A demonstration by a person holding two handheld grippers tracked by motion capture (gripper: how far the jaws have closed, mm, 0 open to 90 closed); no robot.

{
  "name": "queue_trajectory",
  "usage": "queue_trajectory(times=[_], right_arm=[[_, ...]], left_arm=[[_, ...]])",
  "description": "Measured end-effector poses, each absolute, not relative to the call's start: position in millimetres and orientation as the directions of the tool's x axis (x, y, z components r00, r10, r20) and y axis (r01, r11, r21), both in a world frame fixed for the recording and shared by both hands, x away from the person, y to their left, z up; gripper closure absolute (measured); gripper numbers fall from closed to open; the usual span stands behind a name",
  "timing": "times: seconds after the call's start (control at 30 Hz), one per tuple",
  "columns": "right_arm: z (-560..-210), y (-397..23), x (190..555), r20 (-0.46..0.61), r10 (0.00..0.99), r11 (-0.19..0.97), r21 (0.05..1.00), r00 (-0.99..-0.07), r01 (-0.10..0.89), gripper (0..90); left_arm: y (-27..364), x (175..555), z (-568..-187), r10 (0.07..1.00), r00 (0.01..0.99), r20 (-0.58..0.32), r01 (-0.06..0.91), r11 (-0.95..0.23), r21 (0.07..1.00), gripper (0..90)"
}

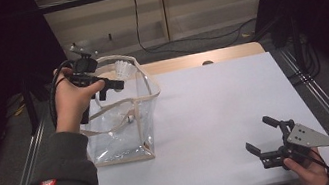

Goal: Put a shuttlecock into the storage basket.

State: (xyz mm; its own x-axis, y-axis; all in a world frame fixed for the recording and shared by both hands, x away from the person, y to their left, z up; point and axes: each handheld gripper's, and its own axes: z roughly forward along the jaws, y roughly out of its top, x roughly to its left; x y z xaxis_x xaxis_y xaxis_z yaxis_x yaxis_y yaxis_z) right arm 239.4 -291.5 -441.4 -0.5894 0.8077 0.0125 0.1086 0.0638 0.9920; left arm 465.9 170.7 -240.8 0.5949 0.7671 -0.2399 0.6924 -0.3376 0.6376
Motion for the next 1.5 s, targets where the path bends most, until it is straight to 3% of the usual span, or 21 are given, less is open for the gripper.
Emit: queue_trajectory(times=[1.5], right_arm=[[-441.3, -291.6, 239.3, 0.010, 0.805, 0.066, 0.992, -0.594, 0.105, 0.2]], left_arm=[[186.1, 464.5, -249.1, 0.790, 0.566, -0.236, 0.709, -0.321, 0.628, 65.4]])
